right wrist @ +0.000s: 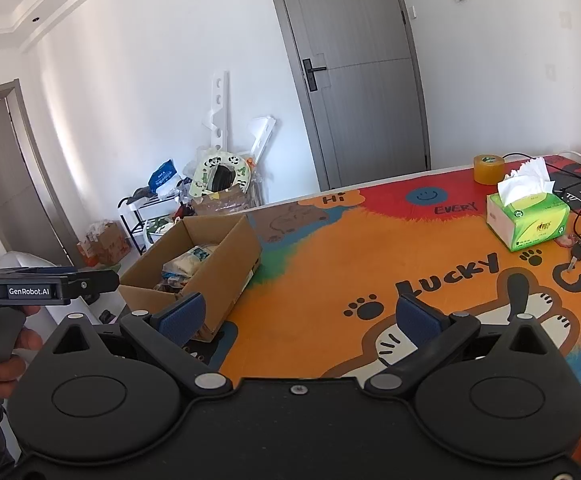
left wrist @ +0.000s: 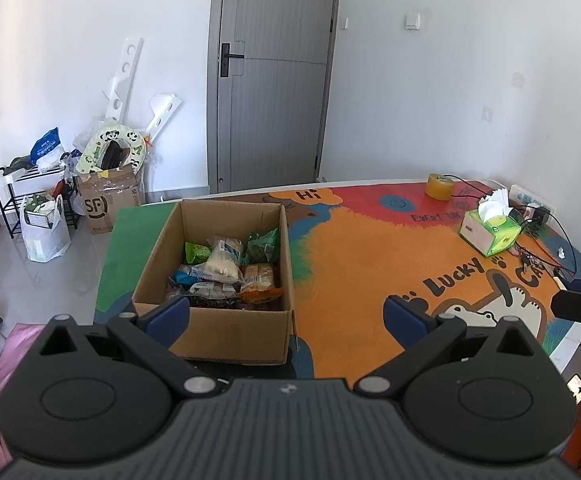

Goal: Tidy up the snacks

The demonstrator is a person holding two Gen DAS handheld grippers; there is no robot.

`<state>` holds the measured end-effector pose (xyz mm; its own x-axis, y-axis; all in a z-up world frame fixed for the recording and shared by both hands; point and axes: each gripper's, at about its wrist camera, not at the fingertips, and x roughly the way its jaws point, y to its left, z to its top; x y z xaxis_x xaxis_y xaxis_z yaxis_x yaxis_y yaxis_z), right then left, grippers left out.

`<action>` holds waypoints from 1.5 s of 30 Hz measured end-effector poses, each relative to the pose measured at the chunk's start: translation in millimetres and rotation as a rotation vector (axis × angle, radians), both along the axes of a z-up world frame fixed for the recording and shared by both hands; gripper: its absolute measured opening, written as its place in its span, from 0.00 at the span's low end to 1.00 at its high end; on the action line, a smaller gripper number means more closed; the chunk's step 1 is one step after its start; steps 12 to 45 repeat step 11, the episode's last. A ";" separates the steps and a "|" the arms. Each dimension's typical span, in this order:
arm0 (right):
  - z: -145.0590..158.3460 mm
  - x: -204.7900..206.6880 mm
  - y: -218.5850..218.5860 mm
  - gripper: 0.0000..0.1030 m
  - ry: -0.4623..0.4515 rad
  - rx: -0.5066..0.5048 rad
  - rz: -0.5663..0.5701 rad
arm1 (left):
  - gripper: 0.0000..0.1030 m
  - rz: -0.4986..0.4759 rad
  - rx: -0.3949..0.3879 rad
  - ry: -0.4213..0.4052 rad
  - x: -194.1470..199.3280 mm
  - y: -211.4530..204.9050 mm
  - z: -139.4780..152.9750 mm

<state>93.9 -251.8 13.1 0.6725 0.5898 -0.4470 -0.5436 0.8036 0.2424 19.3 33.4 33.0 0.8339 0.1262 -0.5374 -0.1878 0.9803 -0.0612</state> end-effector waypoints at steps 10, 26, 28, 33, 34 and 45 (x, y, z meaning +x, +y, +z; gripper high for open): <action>-0.3 0.5 2.9 1.00 0.003 -0.008 0.002 | 0.99 -0.005 -0.001 0.001 -0.9 -0.7 -1.8; -0.6 1.0 3.5 1.00 0.004 -0.009 0.002 | 0.99 -0.006 -0.002 0.001 -0.4 -0.9 -1.9; -0.6 1.0 3.5 1.00 0.004 -0.009 0.002 | 0.99 -0.006 -0.002 0.001 -0.4 -0.9 -1.9; -0.6 1.0 3.5 1.00 0.004 -0.009 0.002 | 0.99 -0.006 -0.002 0.001 -0.4 -0.9 -1.9; -0.6 1.0 3.5 1.00 0.004 -0.009 0.002 | 0.99 -0.006 -0.002 0.001 -0.4 -0.9 -1.9; -0.6 1.0 3.5 1.00 0.004 -0.009 0.002 | 0.99 -0.006 -0.002 0.001 -0.4 -0.9 -1.9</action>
